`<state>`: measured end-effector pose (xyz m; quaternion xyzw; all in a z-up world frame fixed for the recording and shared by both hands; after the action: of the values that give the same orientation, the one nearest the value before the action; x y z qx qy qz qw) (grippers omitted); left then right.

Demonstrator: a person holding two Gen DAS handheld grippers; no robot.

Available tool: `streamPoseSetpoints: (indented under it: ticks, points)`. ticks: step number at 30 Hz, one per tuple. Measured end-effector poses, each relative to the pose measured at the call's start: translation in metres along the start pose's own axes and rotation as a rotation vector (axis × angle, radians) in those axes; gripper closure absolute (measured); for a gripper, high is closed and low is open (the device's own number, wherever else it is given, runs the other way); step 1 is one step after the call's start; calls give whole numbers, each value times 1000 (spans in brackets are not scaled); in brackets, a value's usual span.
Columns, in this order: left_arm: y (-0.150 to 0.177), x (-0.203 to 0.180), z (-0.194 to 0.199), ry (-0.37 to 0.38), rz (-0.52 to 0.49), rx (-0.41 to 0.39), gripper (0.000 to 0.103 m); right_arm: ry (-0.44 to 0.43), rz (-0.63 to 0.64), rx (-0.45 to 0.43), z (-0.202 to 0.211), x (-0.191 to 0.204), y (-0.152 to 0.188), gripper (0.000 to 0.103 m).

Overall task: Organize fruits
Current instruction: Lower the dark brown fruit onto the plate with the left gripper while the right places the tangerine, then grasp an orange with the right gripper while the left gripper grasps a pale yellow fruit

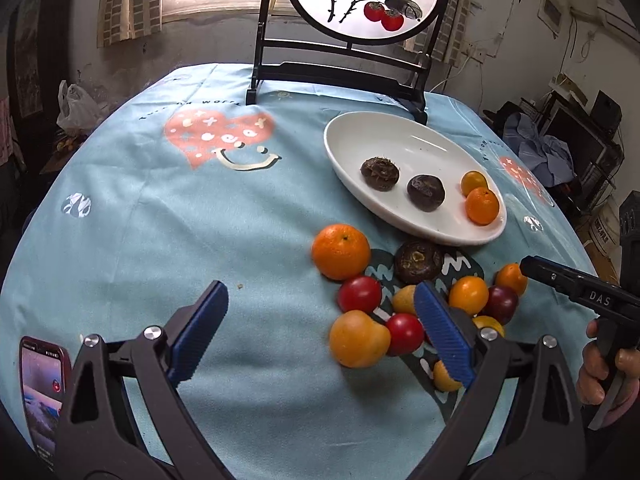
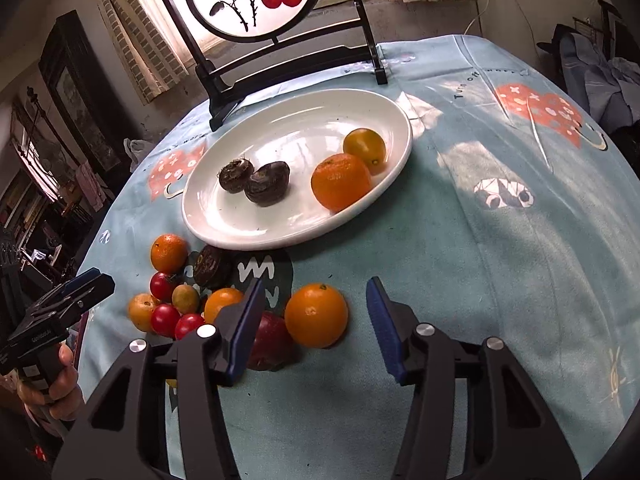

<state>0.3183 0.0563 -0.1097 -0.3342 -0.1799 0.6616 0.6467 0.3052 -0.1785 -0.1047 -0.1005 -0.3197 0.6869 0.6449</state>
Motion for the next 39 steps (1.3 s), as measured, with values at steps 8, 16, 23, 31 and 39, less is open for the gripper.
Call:
streamPoseSetpoints:
  ticks: [8,16,23,31,39]
  points:
    - [11,4,-3,-10,-11,24,7,-45,-53,87,-18,-4,13,61]
    - [20,-3,-5,35,-15,49,7,-107,-101,112,-23,-6,14,61]
    - [31,-18,-7,59,-77,69,7,-97,-81,92,-19,-1,13,66]
    - [37,-22,-15,72,-107,95,17,-148,-114,-28,15,-1,-2,66]
    - [38,-19,-24,96,-91,117,46,-161,-98,-40,22,6,-2,66]
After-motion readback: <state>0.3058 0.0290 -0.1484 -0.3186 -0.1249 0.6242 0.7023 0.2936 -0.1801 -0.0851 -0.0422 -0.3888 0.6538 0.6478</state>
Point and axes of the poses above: each gripper's, at about its wrist camera, not at the fingertips, and z roughly against the way its jaws point, x to its left, y to its underside, the point moved 10 cm from there along -z, roughly the way its jaws point, and after that the axes turned 4 degrees about y, right-handed, at the moved point
